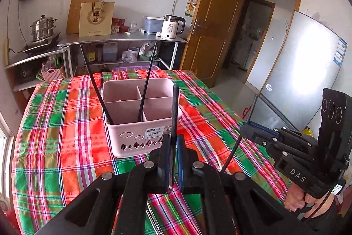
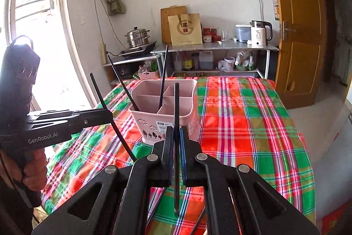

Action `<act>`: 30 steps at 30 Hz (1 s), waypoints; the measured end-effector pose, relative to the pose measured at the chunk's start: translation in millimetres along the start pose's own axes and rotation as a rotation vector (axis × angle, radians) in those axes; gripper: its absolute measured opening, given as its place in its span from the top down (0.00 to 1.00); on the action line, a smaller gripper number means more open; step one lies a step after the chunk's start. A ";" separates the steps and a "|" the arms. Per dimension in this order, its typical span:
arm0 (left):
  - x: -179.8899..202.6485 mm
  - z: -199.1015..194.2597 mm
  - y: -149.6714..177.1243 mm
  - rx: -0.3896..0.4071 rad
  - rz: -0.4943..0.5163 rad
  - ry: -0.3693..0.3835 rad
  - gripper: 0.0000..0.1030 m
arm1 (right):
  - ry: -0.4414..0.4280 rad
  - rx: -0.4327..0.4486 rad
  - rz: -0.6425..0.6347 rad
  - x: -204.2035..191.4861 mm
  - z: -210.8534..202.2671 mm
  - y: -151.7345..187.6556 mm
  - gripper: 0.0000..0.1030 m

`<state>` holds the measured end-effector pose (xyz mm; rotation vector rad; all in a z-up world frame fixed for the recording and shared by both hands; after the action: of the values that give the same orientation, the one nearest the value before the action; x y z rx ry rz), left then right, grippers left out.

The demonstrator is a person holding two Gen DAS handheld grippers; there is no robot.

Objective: Organize utensils
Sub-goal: 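Lift both held black chopsticks and carry them above the pink basket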

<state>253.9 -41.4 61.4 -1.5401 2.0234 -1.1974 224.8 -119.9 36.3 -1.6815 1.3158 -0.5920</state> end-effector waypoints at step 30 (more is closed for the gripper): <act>-35.9 -51.5 -81.4 0.101 -0.006 -0.047 0.95 | -0.070 0.123 -0.034 -22.5 1.9 -87.3 0.95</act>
<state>282.6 7.6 147.0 -1.5131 1.8997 -1.2348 263.4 -95.0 113.9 -1.6121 1.1793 -0.6158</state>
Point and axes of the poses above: each gripper's, at about its wrist camera, not at the fingertips, and z roughly the way its jaws point, x to its right, y to its underside, the point moved 9 cm from there along z, roughly the way its jaws point, and after that the axes turned 1 degree about x, right-handed, at the moved point
